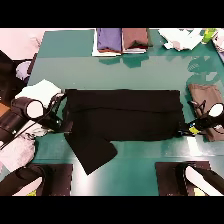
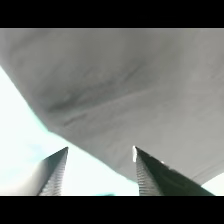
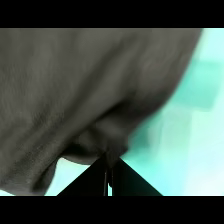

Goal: Fold the shirts.

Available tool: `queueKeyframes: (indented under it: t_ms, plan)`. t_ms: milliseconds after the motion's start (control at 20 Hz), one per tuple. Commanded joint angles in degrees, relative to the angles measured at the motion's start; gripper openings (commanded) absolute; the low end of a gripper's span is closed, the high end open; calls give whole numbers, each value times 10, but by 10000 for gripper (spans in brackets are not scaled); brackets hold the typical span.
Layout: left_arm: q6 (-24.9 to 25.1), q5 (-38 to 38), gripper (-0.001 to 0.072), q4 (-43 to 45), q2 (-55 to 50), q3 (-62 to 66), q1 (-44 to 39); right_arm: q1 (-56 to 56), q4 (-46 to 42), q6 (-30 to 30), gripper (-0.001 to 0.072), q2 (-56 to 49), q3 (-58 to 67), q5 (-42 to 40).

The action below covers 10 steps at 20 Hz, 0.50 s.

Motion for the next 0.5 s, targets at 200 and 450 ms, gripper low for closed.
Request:
queueKeyframes:
  t_ms: [200,450]
  plan:
    - [-53,62,518,-70,20,-152,0,7,5,1,19,30,1,12]
    - [-52,132,518,-95,19,-175,0,7,5,1,19,30,1,16]
